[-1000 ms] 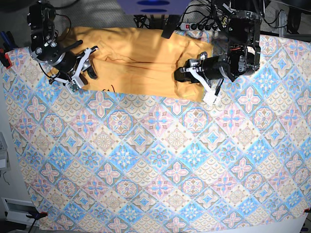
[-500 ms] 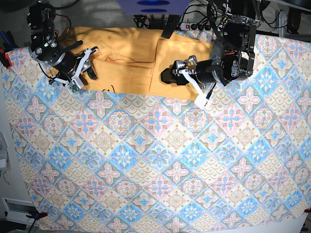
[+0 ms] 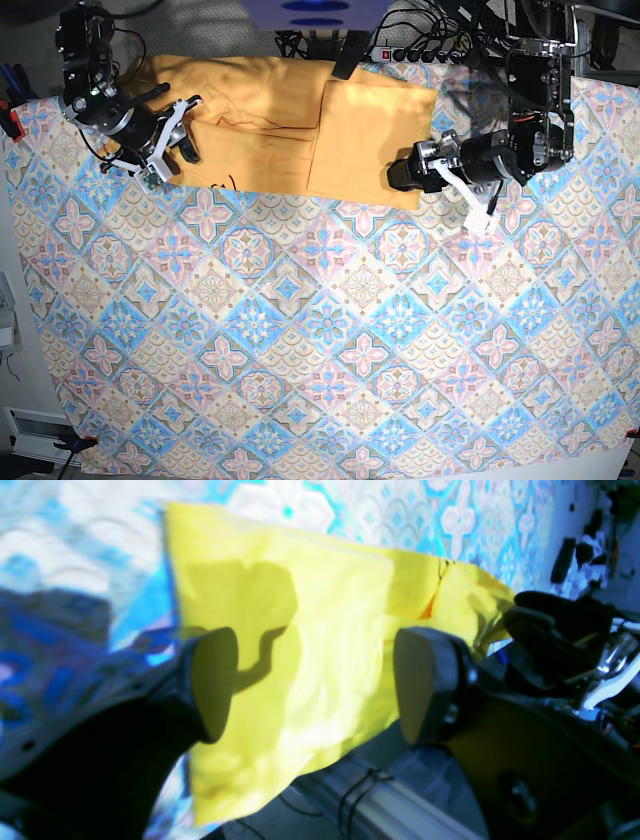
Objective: Fold the T-shirt properly
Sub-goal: 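Release the folded end and move the left gripper back outward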
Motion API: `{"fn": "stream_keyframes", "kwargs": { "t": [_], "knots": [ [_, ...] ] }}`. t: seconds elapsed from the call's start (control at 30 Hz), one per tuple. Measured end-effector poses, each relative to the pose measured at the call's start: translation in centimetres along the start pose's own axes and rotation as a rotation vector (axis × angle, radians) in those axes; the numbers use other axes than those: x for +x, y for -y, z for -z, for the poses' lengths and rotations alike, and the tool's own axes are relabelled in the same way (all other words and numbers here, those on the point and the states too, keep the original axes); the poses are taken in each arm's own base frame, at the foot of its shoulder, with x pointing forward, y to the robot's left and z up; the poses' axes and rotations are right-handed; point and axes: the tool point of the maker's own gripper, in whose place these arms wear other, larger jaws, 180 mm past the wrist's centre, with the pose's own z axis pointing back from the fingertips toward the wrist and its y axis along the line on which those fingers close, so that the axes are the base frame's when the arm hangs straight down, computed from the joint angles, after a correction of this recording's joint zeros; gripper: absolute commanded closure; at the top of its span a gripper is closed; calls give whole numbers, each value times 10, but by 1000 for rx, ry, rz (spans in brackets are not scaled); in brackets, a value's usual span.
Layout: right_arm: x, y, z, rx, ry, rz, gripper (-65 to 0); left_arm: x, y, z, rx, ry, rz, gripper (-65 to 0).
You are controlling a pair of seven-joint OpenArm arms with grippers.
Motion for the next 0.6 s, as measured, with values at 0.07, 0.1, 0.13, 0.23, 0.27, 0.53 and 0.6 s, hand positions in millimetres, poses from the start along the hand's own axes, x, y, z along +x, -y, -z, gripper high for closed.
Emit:
{"fn": "stream_keyframes", "kwargs": {
  "t": [0.07,0.1,0.13,0.23,0.27,0.53,0.6],
  "knots": [
    [0,0,0,0,1,0,-217,1,-8,-5,22,11,-10,-482],
    [0,0,0,0,-1,0,-217,2,-12,-6,32,13,-18,-482],
    [0,0,0,0,-1,0,-217,1,-18,-6,38,14,-37,-482],
    [0,0,0,0,0,-1,-217,-5,-38,-8,73,2,-92,-482],
    [0,0,0,0,0,0,-217,-9,-45,-8,83,-6,-110,-482],
    [-1,0,0,0,-3,0,-217,-21,-61,-2,111,-37,-164,-481],
    [0,0,0,0,0,0,-217,-22,-65,-3,134,-41,-154,-482]
  ]
}}
